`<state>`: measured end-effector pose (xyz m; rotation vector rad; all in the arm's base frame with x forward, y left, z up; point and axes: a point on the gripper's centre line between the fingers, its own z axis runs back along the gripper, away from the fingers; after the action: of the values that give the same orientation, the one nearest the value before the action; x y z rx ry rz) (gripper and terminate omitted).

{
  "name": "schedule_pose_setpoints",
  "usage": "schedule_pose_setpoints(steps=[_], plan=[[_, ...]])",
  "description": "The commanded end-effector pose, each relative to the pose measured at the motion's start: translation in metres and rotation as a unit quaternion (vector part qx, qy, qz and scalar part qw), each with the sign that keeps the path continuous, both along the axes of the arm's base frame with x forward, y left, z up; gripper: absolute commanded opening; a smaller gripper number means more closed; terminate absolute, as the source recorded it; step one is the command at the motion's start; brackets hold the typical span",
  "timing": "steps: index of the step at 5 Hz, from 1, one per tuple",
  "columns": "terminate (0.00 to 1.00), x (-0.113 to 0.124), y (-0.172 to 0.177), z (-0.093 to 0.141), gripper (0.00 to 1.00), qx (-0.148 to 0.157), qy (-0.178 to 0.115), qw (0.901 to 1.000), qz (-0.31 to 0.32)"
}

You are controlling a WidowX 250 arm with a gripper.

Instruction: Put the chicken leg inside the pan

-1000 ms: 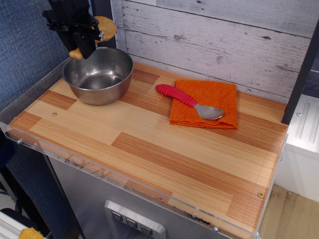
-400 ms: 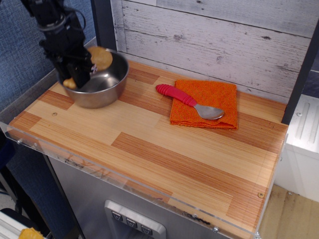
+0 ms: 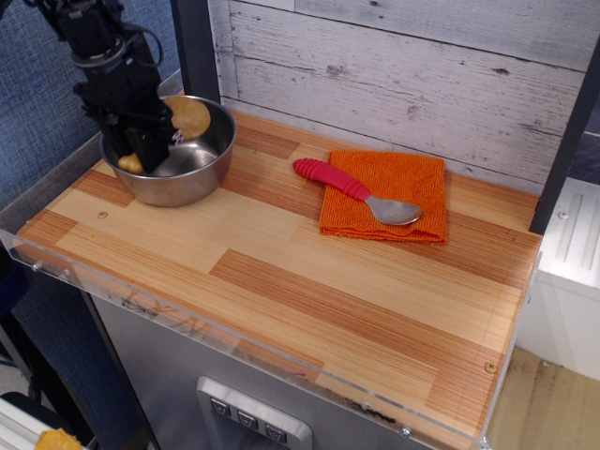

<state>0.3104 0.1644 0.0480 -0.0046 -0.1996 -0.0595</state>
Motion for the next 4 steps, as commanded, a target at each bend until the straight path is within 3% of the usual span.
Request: schedule_pose_setpoints(steps=[1, 4], plan=[[0.00, 0.0049, 0.0121, 0.0161, 1.00, 0.016, -0.016, 0.9997, 0.011], [0.00, 0.0009, 0.0102, 0.0187, 1.00, 0.030, -0.006, 0.9993, 0.020]])
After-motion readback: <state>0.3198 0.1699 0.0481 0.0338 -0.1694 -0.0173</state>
